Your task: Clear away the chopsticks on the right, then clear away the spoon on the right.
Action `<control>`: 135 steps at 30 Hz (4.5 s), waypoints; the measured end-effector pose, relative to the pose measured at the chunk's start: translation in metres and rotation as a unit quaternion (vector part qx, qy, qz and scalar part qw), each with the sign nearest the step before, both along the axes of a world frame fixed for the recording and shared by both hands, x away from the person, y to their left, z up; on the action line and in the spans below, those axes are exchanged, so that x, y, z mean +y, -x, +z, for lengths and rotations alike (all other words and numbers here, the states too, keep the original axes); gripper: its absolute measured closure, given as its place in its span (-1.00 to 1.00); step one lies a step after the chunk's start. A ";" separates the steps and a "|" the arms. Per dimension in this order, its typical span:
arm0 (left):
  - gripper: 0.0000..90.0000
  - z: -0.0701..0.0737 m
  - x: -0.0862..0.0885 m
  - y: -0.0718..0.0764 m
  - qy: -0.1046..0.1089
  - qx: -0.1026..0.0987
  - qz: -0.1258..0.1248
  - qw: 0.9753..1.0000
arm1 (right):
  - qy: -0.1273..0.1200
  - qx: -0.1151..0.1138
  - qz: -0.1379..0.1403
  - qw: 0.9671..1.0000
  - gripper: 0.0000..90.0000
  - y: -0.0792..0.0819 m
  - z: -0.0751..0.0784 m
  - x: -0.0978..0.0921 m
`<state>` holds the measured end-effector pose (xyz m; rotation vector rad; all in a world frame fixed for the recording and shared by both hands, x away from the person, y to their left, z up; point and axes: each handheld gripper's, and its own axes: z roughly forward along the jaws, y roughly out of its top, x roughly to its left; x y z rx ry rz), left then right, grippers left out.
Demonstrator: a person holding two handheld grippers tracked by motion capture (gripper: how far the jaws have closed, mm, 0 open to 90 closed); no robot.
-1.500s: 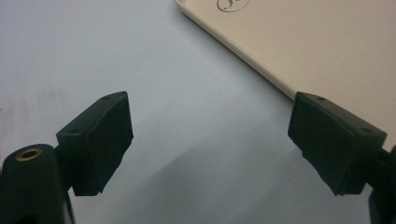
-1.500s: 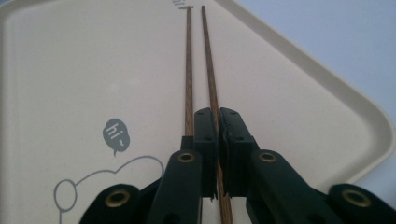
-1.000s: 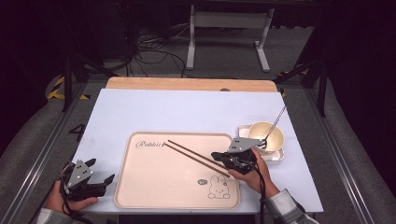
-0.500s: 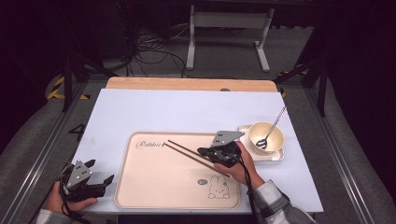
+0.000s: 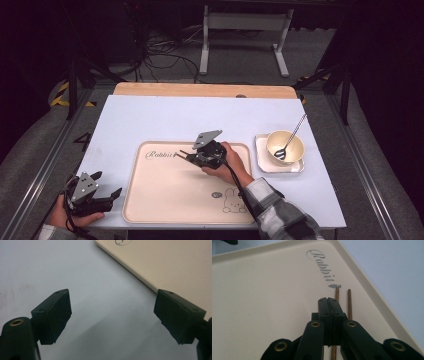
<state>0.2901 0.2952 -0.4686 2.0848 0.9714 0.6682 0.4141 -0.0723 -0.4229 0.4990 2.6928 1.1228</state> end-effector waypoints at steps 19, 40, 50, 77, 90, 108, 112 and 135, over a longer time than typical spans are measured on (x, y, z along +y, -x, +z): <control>-0.67 -0.001 -0.002 -0.003 0.001 0.005 -0.012 1.000 | 0.075 0.015 -0.021 0.997 1.00 -0.040 -0.019 0.042; -0.67 -0.002 -0.007 -0.002 -0.007 0.007 -0.017 1.000 | 0.093 0.005 -0.157 0.983 1.00 -0.044 -0.015 -0.049; -0.68 0.000 -0.008 -0.001 -0.006 0.006 -0.019 1.000 | 0.113 0.006 -0.218 0.969 1.00 -0.036 -0.013 -0.085; -0.67 -0.001 -0.005 -0.003 0.001 0.011 -0.013 1.000 | 0.000 -0.040 -0.206 0.978 0.76 0.002 0.015 -0.117; -0.67 0.001 -0.004 0.001 0.000 0.006 -0.014 1.000 | -0.073 -0.083 -0.181 0.977 0.49 0.040 0.053 -0.169; -0.67 0.002 -0.007 0.001 -0.007 0.005 -0.023 1.000 | -0.114 -0.059 -0.343 0.931 0.07 0.022 0.055 -0.304; -0.67 0.001 -0.009 -0.002 -0.014 0.008 -0.025 1.000 | -0.120 -0.043 -0.362 0.923 -0.08 0.017 0.047 -0.313; -0.66 -0.002 -0.010 0.002 -0.026 0.017 -0.016 0.999 | -0.247 0.058 -0.402 0.880 0.09 -0.030 -0.005 -0.332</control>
